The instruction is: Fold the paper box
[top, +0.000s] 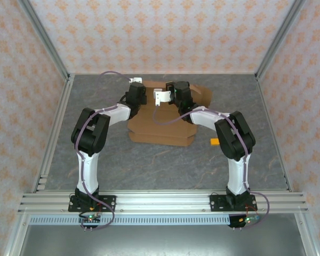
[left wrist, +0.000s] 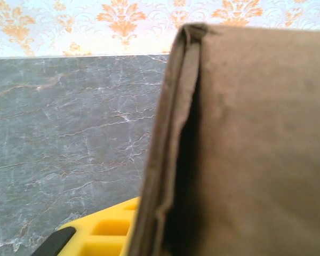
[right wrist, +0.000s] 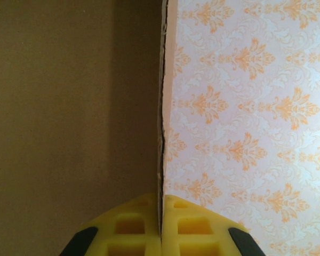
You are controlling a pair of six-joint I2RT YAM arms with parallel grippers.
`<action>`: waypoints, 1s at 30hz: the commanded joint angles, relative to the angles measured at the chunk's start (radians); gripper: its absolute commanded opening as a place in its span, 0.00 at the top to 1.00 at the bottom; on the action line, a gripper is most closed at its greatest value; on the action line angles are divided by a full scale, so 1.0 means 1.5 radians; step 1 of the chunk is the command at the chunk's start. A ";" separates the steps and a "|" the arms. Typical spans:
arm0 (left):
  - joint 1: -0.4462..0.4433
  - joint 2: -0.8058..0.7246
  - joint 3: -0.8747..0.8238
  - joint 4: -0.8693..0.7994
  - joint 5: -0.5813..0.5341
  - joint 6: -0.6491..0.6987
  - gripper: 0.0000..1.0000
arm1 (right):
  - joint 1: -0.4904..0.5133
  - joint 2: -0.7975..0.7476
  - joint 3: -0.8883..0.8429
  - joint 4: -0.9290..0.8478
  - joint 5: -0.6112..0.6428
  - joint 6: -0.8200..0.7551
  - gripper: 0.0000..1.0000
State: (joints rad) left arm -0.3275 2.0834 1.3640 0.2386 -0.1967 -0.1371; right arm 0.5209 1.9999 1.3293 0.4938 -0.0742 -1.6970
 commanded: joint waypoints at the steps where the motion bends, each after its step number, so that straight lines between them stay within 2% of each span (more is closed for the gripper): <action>1: 0.010 0.006 0.017 -0.012 -0.104 -0.016 0.80 | 0.006 -0.024 0.012 -0.059 -0.008 0.006 1.00; 5: 0.009 -0.008 -0.012 0.023 -0.099 -0.018 0.76 | 0.006 -0.019 0.016 -0.067 -0.002 0.009 1.00; 8: 0.012 -0.017 -0.026 0.042 -0.064 -0.015 0.71 | 0.005 -0.014 0.022 -0.069 0.004 0.009 1.00; 17: 0.032 -0.032 -0.031 0.029 0.029 -0.044 0.59 | 0.003 -0.014 0.030 -0.079 0.013 0.014 1.00; 22: 0.037 -0.033 -0.041 0.018 0.041 -0.058 0.53 | 0.001 -0.009 0.038 -0.082 0.012 0.016 1.00; 30: 0.052 -0.006 -0.013 -0.030 0.065 -0.089 0.55 | 0.001 -0.008 0.041 -0.083 0.010 0.017 1.00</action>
State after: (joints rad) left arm -0.2821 2.0747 1.3277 0.2726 -0.0998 -0.2321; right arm 0.5247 1.9995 1.3701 0.4202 -0.0589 -1.6749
